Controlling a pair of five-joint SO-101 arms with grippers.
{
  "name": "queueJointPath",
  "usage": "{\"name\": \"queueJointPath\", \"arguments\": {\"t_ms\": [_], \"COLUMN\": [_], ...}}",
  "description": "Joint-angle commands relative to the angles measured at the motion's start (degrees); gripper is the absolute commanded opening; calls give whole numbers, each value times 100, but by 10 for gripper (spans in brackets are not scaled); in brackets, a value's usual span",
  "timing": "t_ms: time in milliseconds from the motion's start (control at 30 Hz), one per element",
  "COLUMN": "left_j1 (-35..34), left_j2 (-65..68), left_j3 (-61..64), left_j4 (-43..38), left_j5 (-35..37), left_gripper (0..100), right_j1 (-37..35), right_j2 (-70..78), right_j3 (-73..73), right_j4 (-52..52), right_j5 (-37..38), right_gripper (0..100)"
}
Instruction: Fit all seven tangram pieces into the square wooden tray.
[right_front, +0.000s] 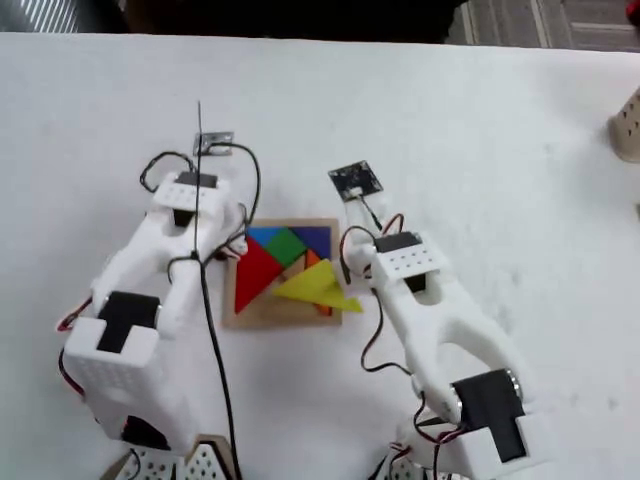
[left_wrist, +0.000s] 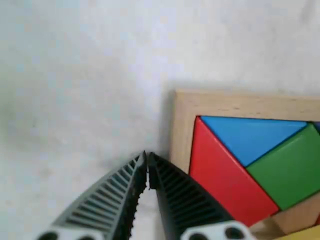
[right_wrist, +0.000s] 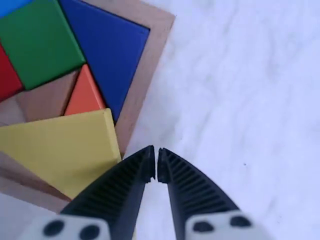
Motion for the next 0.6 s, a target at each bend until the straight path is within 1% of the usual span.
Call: {"name": "queueJointPath", "arguments": {"t_ms": [0, 100, 333, 433, 567], "left_j1": [224, 224, 224, 224, 233], "left_j2": [-66, -66, -66, -66, -66], "left_j3": [-53, -53, -62, -62, -62], "left_j4": [-141, -141, -149, -149, -149], "left_j5": [26, 26, 0, -299, -352], "left_gripper": [46, 46, 46, 46, 46], "right_j1": [-110, -180, -743, -927, -998], "right_j2": [-40, -57, -75, -84, -84], "right_j3": [-229, -229, -229, -220, -246], "right_j4": [-259, -312, -295, -295, -347], "right_j5": [-53, -62, -62, -299, -325], "right_gripper": [19, 19, 19, 19, 19]}}
